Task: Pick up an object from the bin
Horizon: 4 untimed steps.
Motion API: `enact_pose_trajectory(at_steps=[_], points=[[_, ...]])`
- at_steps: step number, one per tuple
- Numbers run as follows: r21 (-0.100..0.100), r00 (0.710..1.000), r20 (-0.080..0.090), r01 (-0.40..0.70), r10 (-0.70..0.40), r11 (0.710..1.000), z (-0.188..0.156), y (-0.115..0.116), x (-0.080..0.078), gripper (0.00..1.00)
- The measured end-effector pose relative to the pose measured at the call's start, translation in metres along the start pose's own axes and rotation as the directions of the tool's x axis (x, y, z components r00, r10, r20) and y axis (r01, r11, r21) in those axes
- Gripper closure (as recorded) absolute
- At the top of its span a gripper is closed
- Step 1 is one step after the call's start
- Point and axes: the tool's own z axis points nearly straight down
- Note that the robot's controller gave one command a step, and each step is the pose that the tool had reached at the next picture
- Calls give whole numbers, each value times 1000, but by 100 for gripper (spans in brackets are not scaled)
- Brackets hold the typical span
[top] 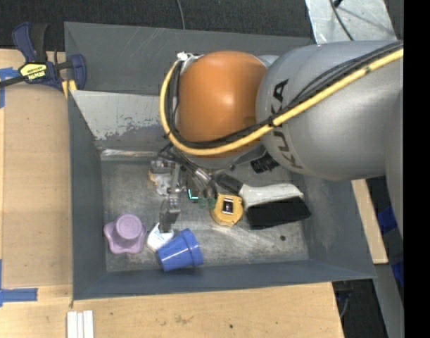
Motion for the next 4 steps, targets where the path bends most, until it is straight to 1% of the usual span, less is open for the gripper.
enact_pose_trajectory(at_steps=[1,2,3,4], points=[[-2,997,12,77,-77,997,18,-5,-10,0],[1,968,10,252,-252,968,88,3,5,0],[2,893,9,450,-450,893,129,29,-3,0],[-3,997,16,81,-81,997,140,39,15,100]])
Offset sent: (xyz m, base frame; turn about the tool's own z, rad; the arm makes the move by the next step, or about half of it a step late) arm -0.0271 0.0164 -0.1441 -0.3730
